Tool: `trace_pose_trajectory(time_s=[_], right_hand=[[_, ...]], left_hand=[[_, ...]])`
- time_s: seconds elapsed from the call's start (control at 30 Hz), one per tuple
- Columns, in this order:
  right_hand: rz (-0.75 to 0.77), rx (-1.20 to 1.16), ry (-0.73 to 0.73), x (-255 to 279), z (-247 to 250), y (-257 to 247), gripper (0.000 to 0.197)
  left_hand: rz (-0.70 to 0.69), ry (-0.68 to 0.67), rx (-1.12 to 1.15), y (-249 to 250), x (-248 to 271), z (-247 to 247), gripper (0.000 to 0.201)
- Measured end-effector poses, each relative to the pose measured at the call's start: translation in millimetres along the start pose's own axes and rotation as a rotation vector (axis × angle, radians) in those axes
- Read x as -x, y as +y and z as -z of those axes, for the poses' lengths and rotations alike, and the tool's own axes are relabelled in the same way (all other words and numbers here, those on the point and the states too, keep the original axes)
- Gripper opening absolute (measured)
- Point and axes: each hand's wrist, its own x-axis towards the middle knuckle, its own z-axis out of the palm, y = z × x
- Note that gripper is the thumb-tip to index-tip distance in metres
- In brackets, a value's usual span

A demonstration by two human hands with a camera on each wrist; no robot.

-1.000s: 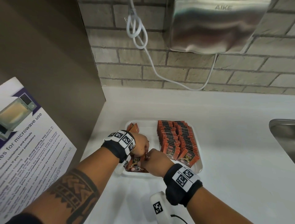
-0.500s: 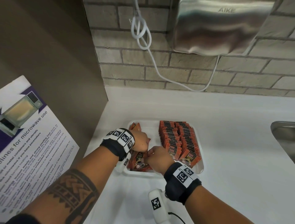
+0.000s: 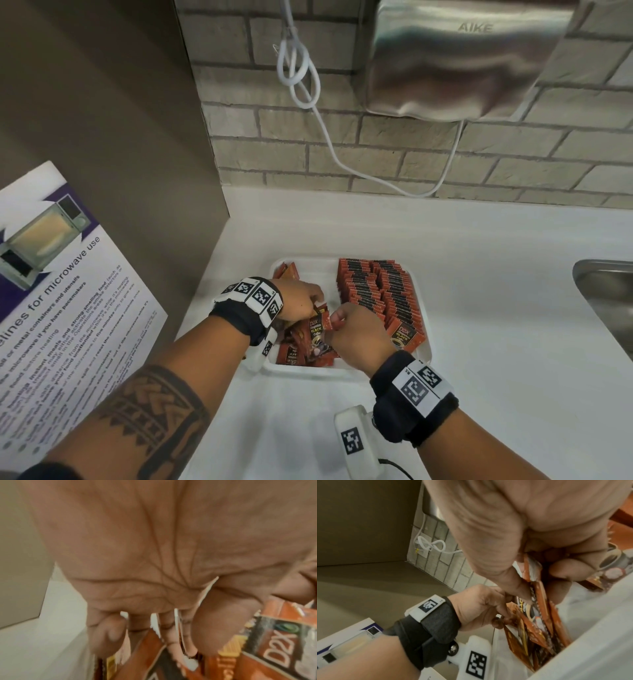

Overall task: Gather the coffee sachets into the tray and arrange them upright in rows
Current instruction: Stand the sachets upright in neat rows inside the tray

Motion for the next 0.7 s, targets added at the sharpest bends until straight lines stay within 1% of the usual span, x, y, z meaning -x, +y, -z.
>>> trace_pose_trajectory(time_s=[0.07, 0.1, 0.2, 0.27, 0.47, 0.53, 0.6, 0.7], right_hand=[[0.028, 0.013, 0.019, 3, 5, 1, 0.012], [0.033, 0.017, 0.031, 3, 8, 2, 0.011], [0.021, 0.005, 0.050, 7, 15, 5, 0.010], [0.028, -0.001, 0.064, 8, 20, 7, 0.009], [0.064, -0.025, 0.092, 10, 34, 9, 0.014], [0.074, -0.038, 0.097, 9, 38, 8, 0.014], [0.070, -0.048, 0.088, 8, 40, 9, 0.014], [0.052, -0.071, 0.060, 6, 38, 11, 0.018]], left_hand=[[-0.011, 0.034, 0.035, -1, -3, -1, 0.051], [-0.011, 0.036, 0.009, 0, -5, -1, 0.050], [0.037, -0.019, -0.115, 2, -11, -5, 0.047], [0.040, -0.010, -0.140, 2, -12, -7, 0.045], [0.042, 0.091, -0.040, 1, -12, -8, 0.041], [0.048, 0.117, -0.051, 1, -13, -8, 0.038], [0.089, 0.105, -0.022, 3, -11, -8, 0.037], [0.083, 0.100, 0.056, 1, -12, -10, 0.037]])
